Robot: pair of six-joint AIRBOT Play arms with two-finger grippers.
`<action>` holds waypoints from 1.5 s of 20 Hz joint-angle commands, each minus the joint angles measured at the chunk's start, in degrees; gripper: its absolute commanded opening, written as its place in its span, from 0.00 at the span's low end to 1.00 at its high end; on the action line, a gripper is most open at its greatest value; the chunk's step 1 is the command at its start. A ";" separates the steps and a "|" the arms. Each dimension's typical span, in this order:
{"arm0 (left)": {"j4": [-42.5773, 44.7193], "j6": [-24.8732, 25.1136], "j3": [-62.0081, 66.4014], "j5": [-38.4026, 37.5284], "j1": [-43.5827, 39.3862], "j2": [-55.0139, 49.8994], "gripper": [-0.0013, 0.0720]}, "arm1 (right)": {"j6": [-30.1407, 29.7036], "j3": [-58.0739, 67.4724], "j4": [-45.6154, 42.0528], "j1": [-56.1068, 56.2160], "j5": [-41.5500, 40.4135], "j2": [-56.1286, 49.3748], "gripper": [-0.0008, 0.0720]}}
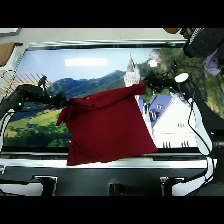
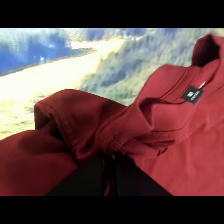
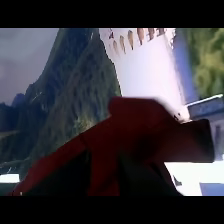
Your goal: Fold the clothes and pants, and hang the long-sleeved shirts on hangers.
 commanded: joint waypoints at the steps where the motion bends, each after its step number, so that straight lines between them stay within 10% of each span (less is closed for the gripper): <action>1: 0.07 0.63 -0.04 -0.94 -0.26 -0.72 0.04 | -0.48 0.04 -3.65 -0.09 4.98 2.86 0.33; 9: 0.09 0.85 -0.04 0.83 -0.26 -0.72 0.04 | -6.69 -9.35 -24.96 -17.55 36.52 24.52 0.55; 18: 0.09 0.83 -0.07 1.64 -0.33 -0.72 0.04 | -9.33 -46.86 -19.47 -22.43 34.95 38.27 0.68; 30: 0.09 0.85 -0.09 2.91 -0.33 -0.72 0.04 | -14.64 -53.59 -13.16 -22.43 26.21 35.67 0.68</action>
